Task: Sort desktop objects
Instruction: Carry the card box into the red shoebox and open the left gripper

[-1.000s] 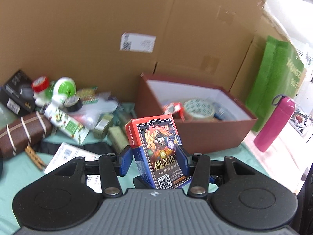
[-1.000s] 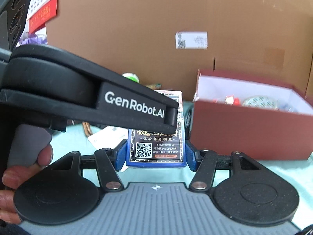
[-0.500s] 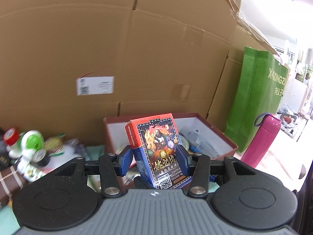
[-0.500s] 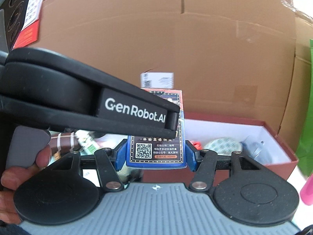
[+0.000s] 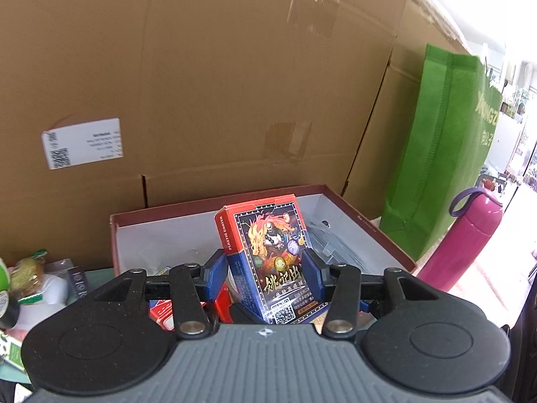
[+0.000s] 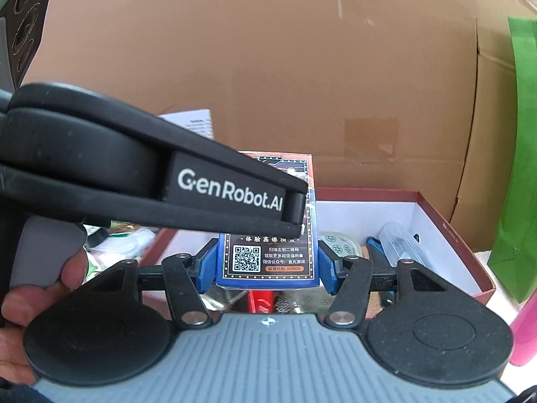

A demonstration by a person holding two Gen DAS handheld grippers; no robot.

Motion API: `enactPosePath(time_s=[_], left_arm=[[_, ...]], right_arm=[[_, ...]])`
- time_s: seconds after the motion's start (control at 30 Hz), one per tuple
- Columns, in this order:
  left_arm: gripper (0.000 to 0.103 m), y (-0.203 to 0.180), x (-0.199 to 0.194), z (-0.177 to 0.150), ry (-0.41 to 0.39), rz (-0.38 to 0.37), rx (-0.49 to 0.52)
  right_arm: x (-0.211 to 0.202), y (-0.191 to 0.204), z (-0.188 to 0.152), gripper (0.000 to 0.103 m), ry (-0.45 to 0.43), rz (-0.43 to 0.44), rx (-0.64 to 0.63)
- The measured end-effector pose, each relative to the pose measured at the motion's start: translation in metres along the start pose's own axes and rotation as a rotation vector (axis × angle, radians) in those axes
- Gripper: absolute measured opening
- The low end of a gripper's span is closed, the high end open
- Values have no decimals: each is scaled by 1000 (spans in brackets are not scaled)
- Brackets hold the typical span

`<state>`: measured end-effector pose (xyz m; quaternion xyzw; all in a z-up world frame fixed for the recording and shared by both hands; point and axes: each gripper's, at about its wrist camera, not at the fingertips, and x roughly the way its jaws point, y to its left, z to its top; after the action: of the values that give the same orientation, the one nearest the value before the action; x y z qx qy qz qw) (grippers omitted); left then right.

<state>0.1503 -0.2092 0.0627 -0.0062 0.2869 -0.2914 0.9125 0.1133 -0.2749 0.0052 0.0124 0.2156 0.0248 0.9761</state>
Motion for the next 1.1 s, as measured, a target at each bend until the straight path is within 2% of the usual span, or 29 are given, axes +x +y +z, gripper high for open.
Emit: enactPosePath(time_s=[0.47,0.53,0.6,0.67,0.77,0.8,0.97,1.1], left_arm=[[52,10,45,4,79,12,0],[52,9,46,4,82,16,10],[58,8,45,3,72,32,28],[84,7,41,1,54,53,44],[97,7,29,-3,-3,77,65],[98,6,26,-3,-15,92,74],[98,5,14,-3,-32,174,89],[98,5,2,-5,-55,195,87]], right_arm=[[65,-4,-11,59,77,1,34],[61,-35,-1,59,81,0,34],[66,-33,-1,63,88,-4,19],[69,-29,-2,73,92,0,-5],[70,-23,-2,88,77,-44,-32],[70,-22,-2,92,70,-51,-34],[70,-13,0,92,65,-70,-40],[68,-6,2,92,56,-86,-49]])
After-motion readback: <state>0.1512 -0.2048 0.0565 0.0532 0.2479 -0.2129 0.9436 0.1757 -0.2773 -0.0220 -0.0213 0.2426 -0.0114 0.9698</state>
